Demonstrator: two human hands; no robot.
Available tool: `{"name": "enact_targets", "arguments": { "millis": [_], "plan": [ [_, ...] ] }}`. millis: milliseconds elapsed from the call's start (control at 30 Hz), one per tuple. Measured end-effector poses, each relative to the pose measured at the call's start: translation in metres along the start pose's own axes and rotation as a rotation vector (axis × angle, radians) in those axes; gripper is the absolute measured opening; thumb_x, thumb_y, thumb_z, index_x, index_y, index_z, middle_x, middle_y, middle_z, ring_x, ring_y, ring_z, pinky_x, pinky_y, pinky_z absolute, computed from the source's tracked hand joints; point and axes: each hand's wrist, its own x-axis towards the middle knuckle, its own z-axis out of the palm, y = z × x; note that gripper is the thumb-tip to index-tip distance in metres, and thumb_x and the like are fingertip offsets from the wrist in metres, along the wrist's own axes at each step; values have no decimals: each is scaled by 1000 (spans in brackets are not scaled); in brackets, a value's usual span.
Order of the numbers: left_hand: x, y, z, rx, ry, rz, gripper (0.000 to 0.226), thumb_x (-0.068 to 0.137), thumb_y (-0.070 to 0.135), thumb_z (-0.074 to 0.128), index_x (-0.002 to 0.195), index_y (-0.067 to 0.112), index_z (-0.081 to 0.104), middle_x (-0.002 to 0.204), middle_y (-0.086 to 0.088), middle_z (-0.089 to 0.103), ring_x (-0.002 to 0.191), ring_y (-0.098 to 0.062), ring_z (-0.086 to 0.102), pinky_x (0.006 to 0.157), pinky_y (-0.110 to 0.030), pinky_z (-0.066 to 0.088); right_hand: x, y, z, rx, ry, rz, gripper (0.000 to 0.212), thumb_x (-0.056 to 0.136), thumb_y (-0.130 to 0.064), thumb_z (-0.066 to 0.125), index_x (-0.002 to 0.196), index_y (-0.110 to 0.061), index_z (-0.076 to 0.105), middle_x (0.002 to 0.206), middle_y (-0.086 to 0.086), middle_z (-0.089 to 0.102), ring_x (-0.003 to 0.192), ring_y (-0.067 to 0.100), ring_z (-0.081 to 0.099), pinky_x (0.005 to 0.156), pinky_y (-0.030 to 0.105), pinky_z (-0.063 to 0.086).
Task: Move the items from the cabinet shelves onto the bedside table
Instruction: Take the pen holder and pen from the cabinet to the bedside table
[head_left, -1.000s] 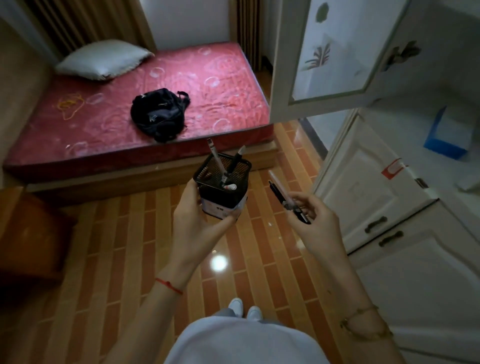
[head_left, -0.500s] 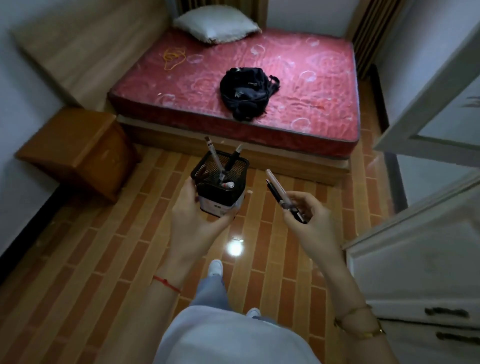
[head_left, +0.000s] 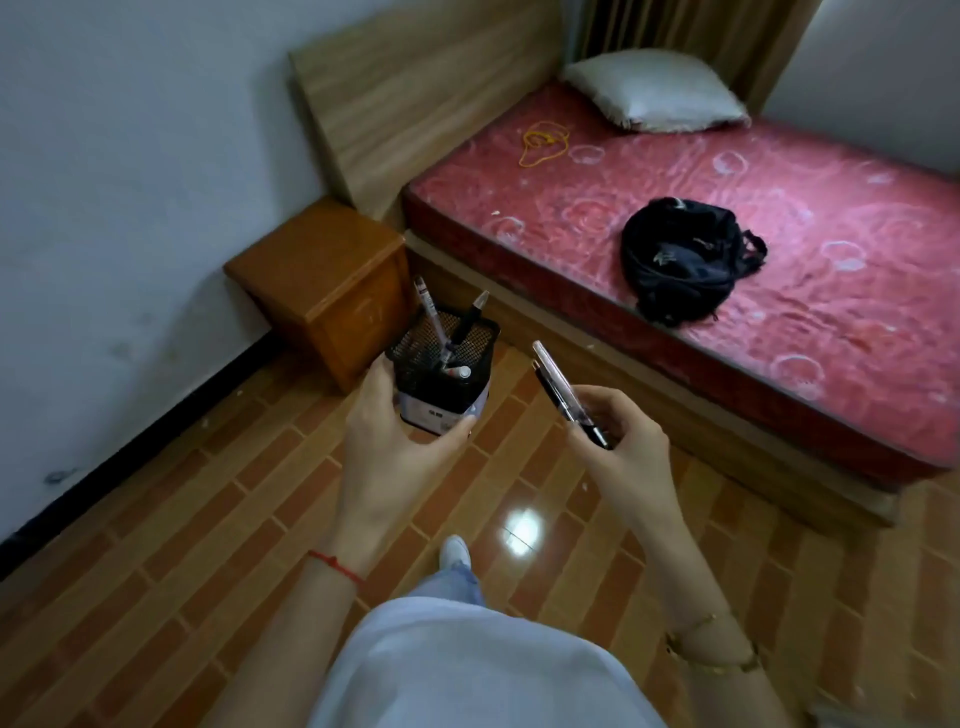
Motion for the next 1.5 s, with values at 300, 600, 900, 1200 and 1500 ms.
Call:
{"name": "enact_targets", "arguments": {
  "millis": [300,600,900,1200,1500],
  "plan": [
    [151,-65,-54,81,182,-38,69,73,21,85,133,21,51,127,8,59,123,-9,54,100,-22,47,162,-41,103,-10,-145,-76,34,81,-5,66,108,-26,66,96,-15,69,87,4,63,73,15,50],
    [272,-140,-62,151,364,-200,68,68,22,87,127,20,54,122,7,63,114,-11,60,95,-39,52,333,-44,186,-53,-319,-106,33,81,-5,66,107,-26,66,96,-15,69,89,-2,63,75,8,46],
    [429,-210,-56,180,595,-273,70,70,22,86,131,17,52,126,6,62,118,-11,60,96,-41,53,539,-70,282,-67,-561,-229,29,81,-8,66,106,-23,66,92,-7,70,85,6,65,70,23,53],
    [537,-308,-87,209,763,-441,69,71,26,85,130,21,50,123,7,60,117,-8,57,94,-38,54,681,-88,425,-155,-751,-299,28,83,-9,67,109,-16,64,98,-6,69,80,-7,63,61,6,47],
    [634,-452,-144,121,830,-597,69,71,23,86,130,24,50,124,10,59,118,0,54,95,-18,49,778,-75,621,-266,-865,-261,28,82,-7,69,108,-16,62,95,-6,64,78,-2,60,56,4,45]
  ]
}}
